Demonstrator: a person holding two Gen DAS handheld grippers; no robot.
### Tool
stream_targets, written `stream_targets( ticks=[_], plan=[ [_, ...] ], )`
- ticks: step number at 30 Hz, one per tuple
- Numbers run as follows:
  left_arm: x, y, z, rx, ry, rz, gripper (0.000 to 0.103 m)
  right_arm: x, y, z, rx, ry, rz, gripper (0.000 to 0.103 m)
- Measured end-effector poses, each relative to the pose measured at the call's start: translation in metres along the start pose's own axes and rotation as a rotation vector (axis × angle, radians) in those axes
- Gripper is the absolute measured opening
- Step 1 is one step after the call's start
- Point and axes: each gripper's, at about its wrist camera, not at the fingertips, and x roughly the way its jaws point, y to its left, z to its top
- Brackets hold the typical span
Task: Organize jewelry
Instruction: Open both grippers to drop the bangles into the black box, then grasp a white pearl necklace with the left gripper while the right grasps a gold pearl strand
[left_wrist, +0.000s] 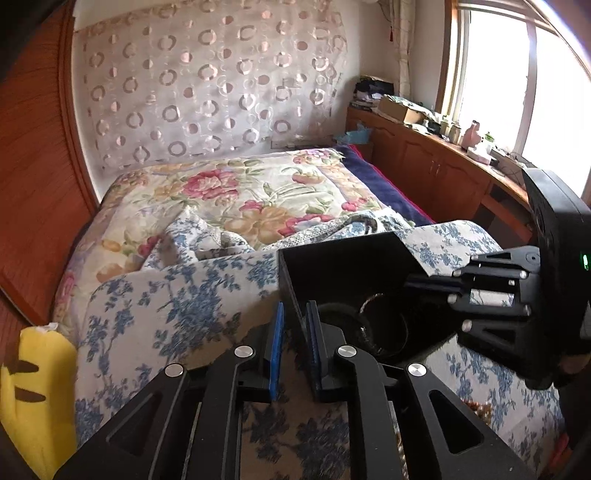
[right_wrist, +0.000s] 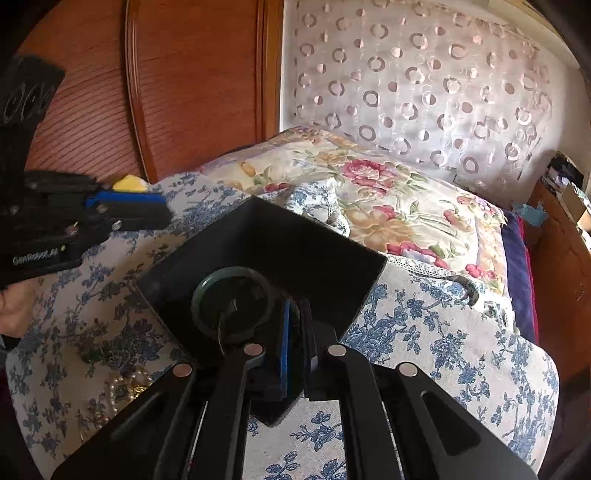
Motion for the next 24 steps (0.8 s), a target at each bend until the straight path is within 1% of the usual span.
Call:
stream_targets(
  ticks=[5, 9, 17, 24],
  plan=[
    [-0.016, 0.006, -0.018, -0.012, -0.007, 0.005, 0.014, -0.016, -0.003, -0.005, 0.025, -0.028, -0.015, 0.007],
    [-0.029, 0.006, -0.036, -0.017, -0.010, -0.001, 0.015, -0.041, 0.002, -0.021, 0.046, -0.053, -0.013, 0.007],
    [-0.046, -0.009, -0.071, -0.006, -0.007, -0.027, 0.017, -0.075, 0.021, -0.070, 0.068, -0.038, -0.024, 0.007],
    [-0.057, -0.018, -0.093, -0.003, -0.005, -0.035, 0.021, -0.088, 0.029, -0.099, 0.099, -0.020, -0.031, 0.007]
  ],
)
